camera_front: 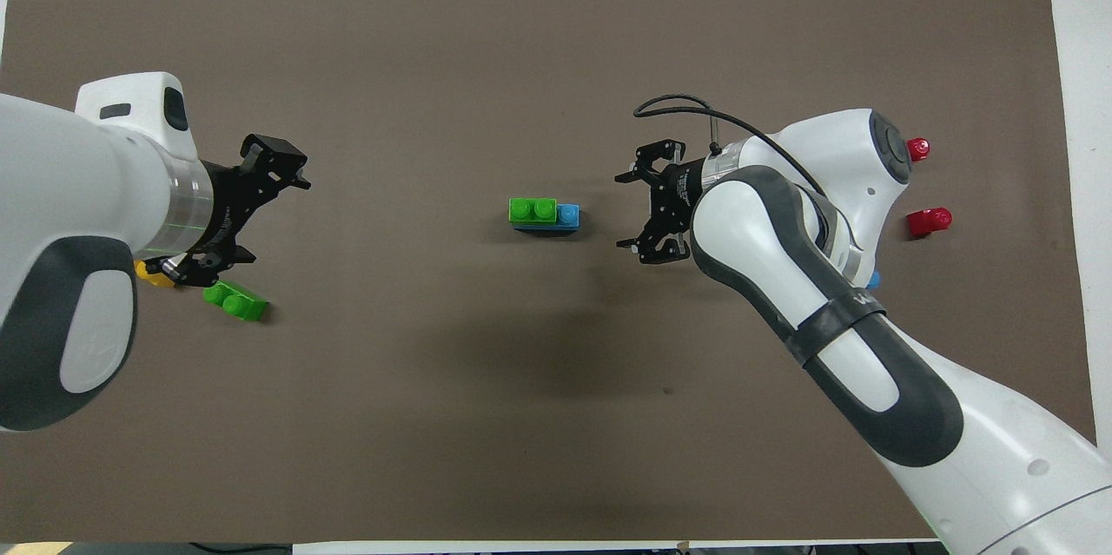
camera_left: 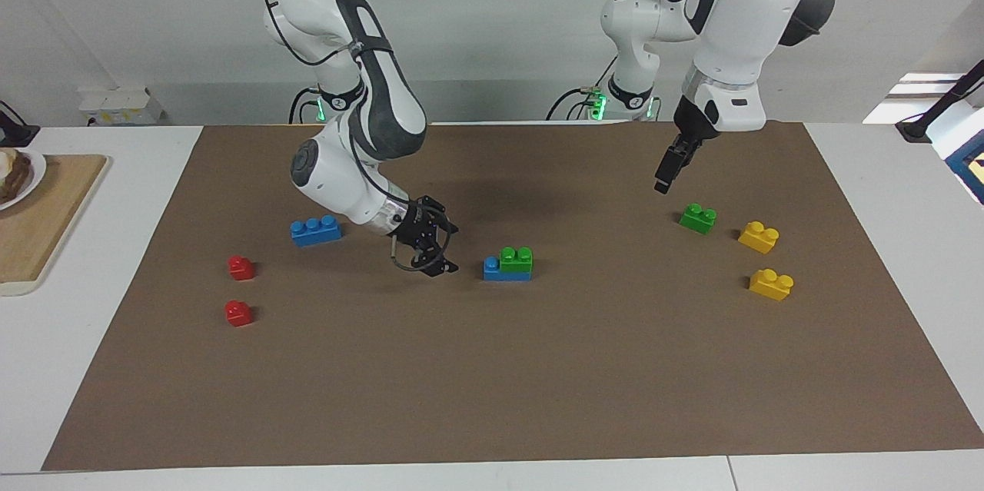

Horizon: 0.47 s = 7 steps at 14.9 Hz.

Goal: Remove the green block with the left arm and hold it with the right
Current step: 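Move the right gripper to the blue end while the left gripper approaches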

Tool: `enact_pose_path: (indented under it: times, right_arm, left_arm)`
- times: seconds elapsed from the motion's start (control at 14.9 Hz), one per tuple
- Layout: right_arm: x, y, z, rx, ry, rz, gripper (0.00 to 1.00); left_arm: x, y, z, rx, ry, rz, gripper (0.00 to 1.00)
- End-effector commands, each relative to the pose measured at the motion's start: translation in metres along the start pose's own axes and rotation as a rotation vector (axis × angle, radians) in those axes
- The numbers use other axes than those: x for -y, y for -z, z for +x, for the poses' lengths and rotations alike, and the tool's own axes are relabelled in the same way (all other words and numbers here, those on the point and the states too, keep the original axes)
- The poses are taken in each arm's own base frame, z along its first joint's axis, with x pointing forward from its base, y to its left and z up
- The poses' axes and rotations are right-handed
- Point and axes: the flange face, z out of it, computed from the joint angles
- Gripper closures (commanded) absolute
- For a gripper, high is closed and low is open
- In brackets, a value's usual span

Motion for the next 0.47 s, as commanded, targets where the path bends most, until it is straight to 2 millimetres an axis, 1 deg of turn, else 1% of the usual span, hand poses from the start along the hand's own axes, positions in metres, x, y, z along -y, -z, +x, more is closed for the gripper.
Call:
enact_pose_path:
  times: [0.0,0.07,0.13,0.2,0.27,0.33,0.4]
  right_arm:
    - [0.001,-0.018,-0.003,0.009,-0.029,0.035,0.05]
    - [0.003,-0.021,-0.002,0.01,-0.034,0.049,0.05]
    - [0.002,-0.028,-0.005,0.006,-0.032,0.058,0.05]
    - [-0.002,-0.039,-0.011,0.001,-0.025,0.063,0.05]
    - [-0.001,-0.045,-0.007,-0.005,-0.035,0.077,0.05]
    - [-0.003,-0.054,-0.008,-0.013,-0.031,0.078,0.05]
    - [-0.002,-0.057,-0.013,-0.013,-0.023,0.085,0.05]
  left_arm:
    - [-0.012,-0.02,-0.021,0.013,0.189,-0.018,0.0]
    - [-0.021,-0.031,-0.031,0.019,0.284,-0.018,0.0]
    - [-0.031,-0.043,-0.04,0.021,0.368,-0.021,0.0]
    - [-0.04,-0.053,-0.054,0.028,0.428,-0.016,0.0]
    - [-0.048,-0.062,-0.064,0.031,0.478,-0.011,0.0]
    - [-0.053,-0.07,-0.072,0.034,0.519,-0.008,0.0]
    - [-0.059,-0.081,-0.08,0.038,0.548,0.004,0.0]
